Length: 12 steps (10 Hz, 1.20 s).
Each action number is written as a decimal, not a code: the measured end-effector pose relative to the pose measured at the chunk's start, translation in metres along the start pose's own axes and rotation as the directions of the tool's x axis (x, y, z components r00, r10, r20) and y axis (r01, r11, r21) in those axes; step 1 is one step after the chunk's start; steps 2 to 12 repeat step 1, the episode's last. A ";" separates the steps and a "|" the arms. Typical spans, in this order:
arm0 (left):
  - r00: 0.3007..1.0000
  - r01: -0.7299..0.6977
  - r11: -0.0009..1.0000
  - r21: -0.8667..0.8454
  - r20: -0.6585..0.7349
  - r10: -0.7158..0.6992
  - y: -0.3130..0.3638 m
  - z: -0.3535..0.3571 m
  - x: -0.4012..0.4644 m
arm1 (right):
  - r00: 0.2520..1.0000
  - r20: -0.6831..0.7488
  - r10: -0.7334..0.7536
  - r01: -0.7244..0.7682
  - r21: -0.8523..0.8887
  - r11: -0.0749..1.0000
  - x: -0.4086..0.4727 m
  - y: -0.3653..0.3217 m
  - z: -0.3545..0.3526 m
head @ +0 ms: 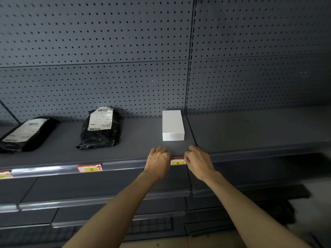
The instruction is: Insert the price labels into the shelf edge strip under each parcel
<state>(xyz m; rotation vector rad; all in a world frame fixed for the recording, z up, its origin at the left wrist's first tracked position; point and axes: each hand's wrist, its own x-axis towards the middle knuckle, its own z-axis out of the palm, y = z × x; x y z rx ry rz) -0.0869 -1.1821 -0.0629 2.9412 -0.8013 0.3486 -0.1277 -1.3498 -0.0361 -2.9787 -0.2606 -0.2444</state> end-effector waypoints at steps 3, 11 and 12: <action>0.987 0.162 0.964 -0.212 0.026 -0.160 -0.003 -0.016 0.002 | 0.992 -0.108 0.064 -0.044 0.176 0.983 0.000 0.005 -0.033; 0.987 0.162 0.964 -0.212 0.026 -0.160 -0.003 -0.016 0.002 | 0.992 -0.108 0.064 -0.044 0.176 0.983 0.000 0.005 -0.033; 0.987 0.162 0.964 -0.212 0.026 -0.160 -0.003 -0.016 0.002 | 0.992 -0.108 0.064 -0.044 0.176 0.983 0.000 0.005 -0.033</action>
